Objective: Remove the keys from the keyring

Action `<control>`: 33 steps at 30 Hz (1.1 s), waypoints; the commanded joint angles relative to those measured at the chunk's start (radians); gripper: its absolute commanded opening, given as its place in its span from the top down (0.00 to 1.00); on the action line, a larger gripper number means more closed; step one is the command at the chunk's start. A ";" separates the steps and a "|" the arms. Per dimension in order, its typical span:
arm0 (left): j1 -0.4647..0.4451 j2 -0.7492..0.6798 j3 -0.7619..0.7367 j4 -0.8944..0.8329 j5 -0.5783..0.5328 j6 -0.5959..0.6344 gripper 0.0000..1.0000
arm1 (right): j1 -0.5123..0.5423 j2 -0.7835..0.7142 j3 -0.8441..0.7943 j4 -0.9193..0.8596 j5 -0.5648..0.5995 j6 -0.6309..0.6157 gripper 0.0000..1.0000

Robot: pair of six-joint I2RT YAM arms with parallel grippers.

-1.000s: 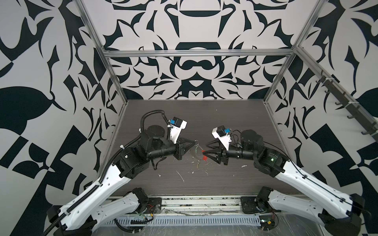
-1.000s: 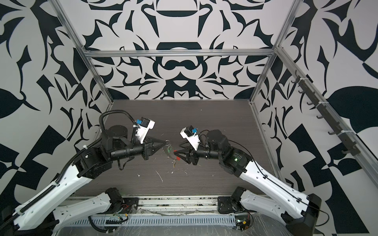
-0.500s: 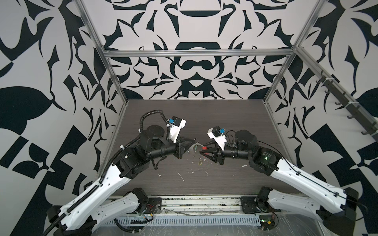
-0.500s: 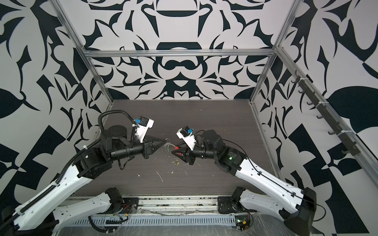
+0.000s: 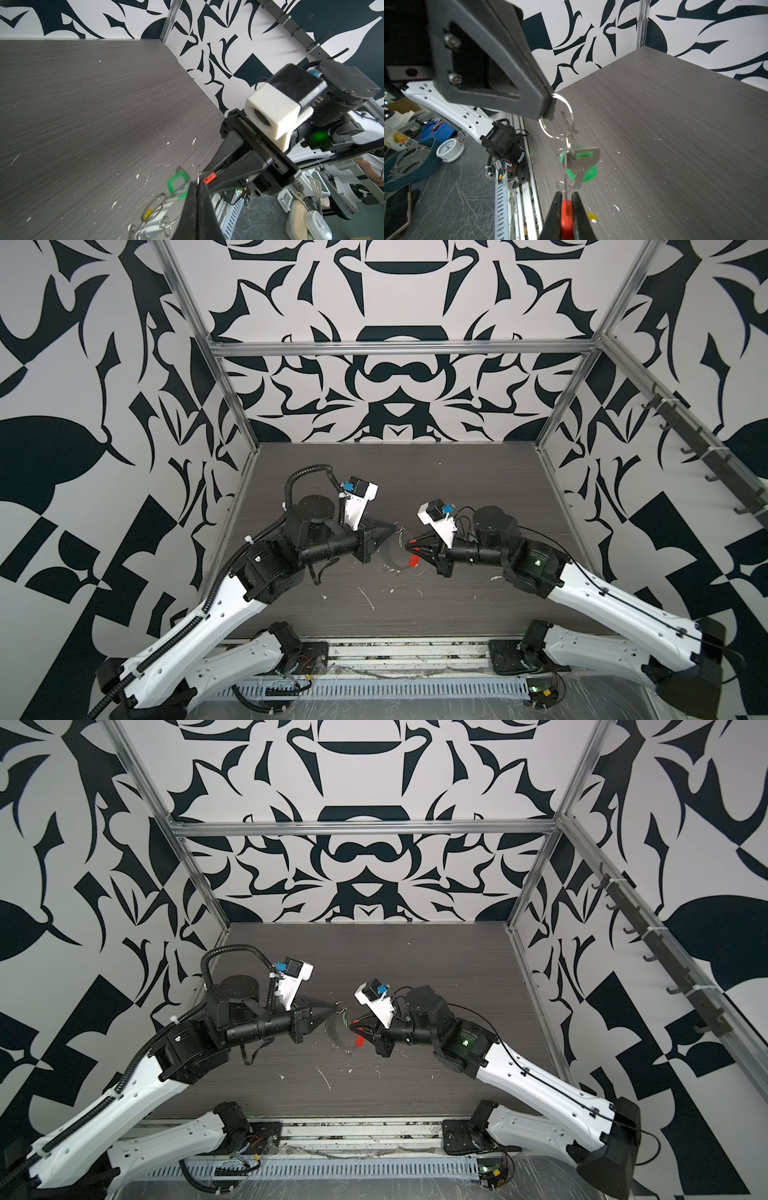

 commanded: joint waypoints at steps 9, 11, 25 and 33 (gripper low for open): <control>0.000 -0.010 -0.013 0.027 -0.019 -0.008 1.00 | 0.027 0.008 0.085 -0.039 0.093 -0.010 1.00; 0.000 -0.009 -0.014 0.023 -0.027 -0.010 1.00 | 0.030 0.010 0.089 -0.047 0.106 -0.015 1.00; 0.000 0.014 0.001 -0.007 -0.072 -0.017 1.00 | 0.114 0.031 0.147 -0.100 0.225 -0.059 1.00; 0.000 0.003 -0.026 0.030 -0.069 -0.026 1.00 | 0.177 0.045 0.165 -0.104 0.292 -0.073 1.00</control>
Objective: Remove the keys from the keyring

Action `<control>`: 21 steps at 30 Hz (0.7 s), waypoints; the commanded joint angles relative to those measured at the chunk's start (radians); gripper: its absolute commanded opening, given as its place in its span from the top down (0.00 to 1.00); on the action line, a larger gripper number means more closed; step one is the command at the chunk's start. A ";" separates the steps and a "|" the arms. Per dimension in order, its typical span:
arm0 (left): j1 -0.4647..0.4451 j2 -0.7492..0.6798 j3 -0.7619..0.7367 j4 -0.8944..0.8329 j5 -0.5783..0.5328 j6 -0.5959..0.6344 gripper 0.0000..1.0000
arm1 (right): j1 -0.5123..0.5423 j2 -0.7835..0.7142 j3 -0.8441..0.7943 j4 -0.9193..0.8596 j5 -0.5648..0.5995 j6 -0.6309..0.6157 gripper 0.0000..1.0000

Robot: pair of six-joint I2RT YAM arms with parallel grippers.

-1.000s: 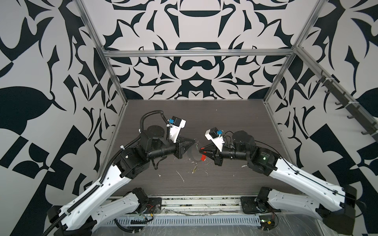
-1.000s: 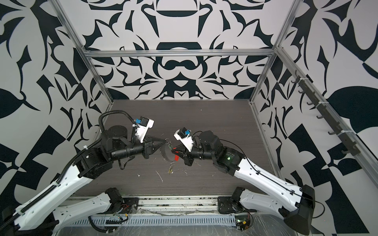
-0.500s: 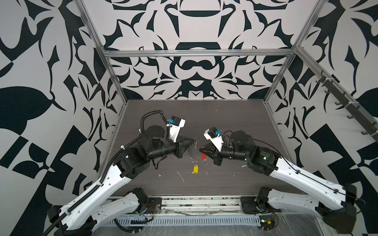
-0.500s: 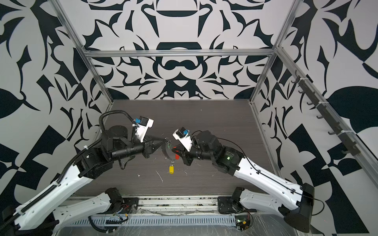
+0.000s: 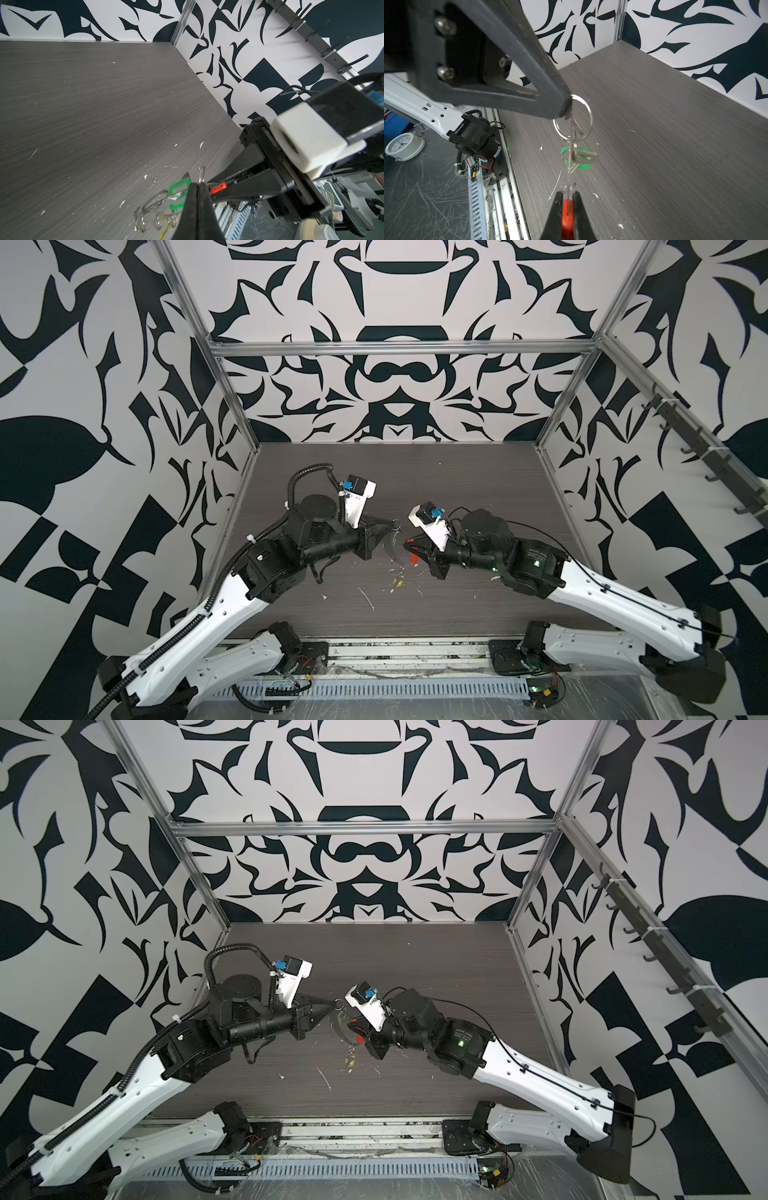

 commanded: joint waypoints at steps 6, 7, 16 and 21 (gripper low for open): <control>0.000 -0.009 -0.005 0.001 -0.051 -0.026 1.00 | 0.053 -0.007 0.067 0.028 0.113 -0.030 1.00; 0.000 -0.009 0.002 -0.008 -0.061 -0.030 1.00 | 0.054 -0.010 0.068 0.028 0.126 -0.027 1.00; 0.000 0.016 0.022 -0.062 -0.138 -0.071 1.00 | 0.069 -0.006 0.076 0.035 0.193 -0.029 1.00; 0.000 0.034 0.044 -0.086 -0.162 -0.089 1.00 | 0.094 0.006 0.094 0.024 0.250 -0.040 1.00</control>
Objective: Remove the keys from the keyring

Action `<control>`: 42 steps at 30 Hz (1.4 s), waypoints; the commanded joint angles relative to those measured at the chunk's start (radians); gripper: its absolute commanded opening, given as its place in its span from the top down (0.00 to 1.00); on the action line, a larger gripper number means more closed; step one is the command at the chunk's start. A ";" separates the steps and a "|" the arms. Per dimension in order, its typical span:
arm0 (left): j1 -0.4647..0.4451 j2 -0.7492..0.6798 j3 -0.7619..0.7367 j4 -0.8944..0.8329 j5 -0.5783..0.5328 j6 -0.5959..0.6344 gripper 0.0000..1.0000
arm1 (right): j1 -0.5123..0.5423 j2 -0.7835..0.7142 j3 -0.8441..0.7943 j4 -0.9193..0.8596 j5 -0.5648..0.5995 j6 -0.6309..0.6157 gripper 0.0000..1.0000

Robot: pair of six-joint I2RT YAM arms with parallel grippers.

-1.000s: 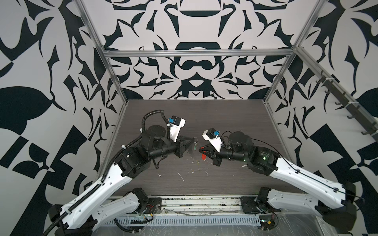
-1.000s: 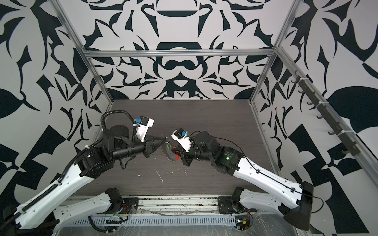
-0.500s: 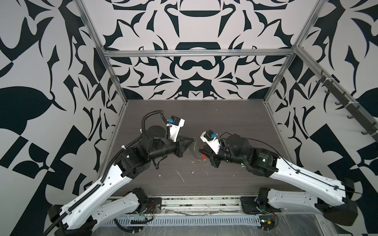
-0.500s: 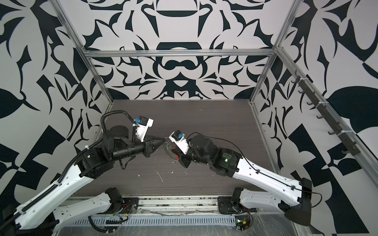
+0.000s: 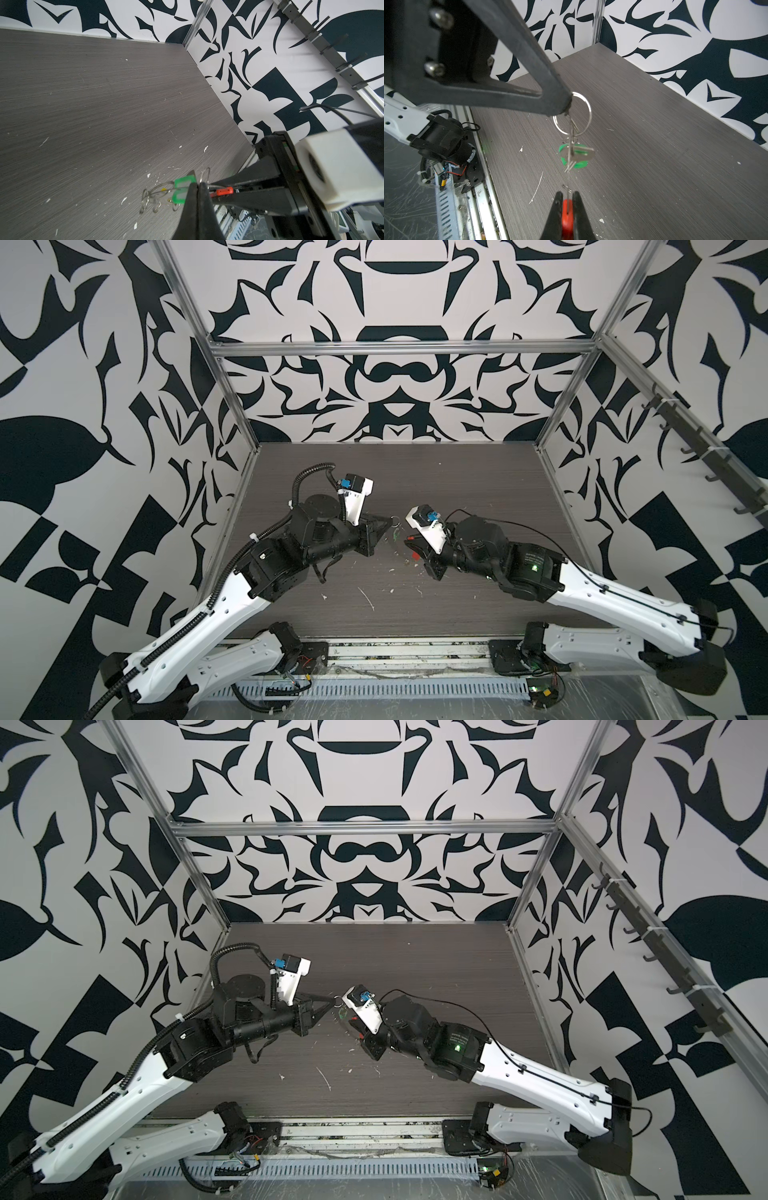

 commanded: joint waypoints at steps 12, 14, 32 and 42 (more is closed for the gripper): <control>0.005 0.016 -0.010 0.024 -0.013 -0.028 1.00 | 0.097 0.049 0.098 0.042 0.101 -0.037 1.00; 0.005 0.001 -0.036 0.068 0.010 -0.015 1.00 | 0.105 0.060 0.096 0.047 0.071 -0.042 1.00; 0.005 -0.260 -0.409 0.635 0.142 0.162 1.00 | 0.106 -0.133 -0.011 0.123 -0.159 -0.076 0.58; 0.005 -0.317 -0.522 0.882 0.201 0.172 1.00 | 0.106 -0.255 -0.116 0.260 -0.048 -0.031 0.60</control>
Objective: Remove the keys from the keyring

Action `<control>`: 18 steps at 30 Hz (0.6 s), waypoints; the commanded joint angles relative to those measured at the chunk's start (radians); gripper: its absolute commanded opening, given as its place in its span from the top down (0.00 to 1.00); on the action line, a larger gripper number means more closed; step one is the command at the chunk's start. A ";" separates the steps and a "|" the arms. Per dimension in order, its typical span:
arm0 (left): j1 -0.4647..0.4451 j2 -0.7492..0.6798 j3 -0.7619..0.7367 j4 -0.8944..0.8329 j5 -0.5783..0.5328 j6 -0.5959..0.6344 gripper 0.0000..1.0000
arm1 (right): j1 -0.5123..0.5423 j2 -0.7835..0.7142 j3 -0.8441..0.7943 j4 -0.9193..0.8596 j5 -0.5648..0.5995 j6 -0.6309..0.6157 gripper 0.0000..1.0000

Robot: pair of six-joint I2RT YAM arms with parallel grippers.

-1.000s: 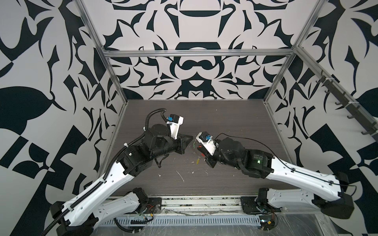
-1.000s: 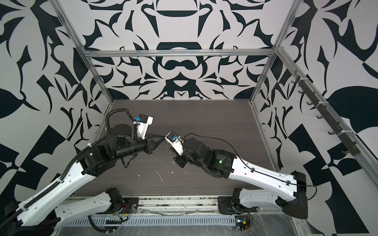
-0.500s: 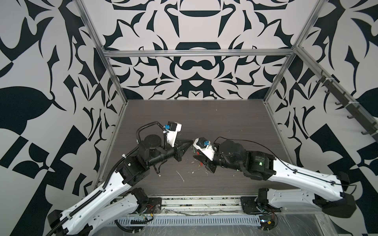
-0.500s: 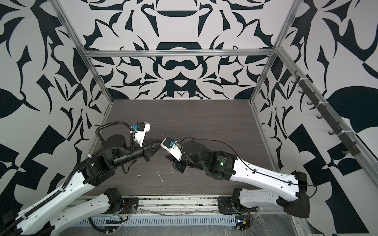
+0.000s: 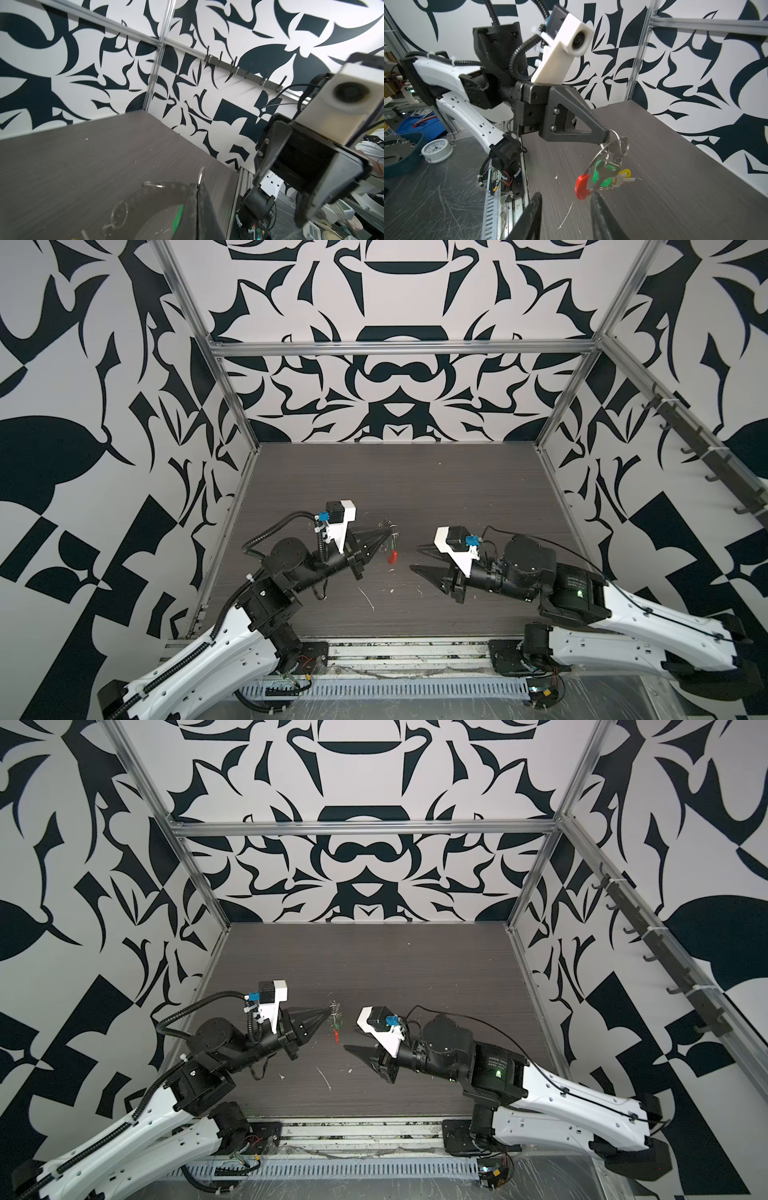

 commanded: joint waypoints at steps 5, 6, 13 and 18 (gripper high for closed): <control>0.002 -0.035 -0.026 0.179 0.094 -0.001 1.00 | 0.002 -0.007 -0.033 0.140 0.071 0.033 0.62; 0.002 -0.037 -0.026 0.181 0.107 -0.007 1.00 | 0.002 -0.003 -0.031 0.142 0.071 0.033 0.62; 0.002 -0.040 -0.021 0.189 0.179 -0.040 1.00 | 0.001 0.004 -0.029 0.186 0.049 0.022 0.59; 0.002 -0.030 -0.020 0.213 0.229 -0.059 1.00 | 0.001 0.024 -0.009 0.207 0.051 0.012 0.58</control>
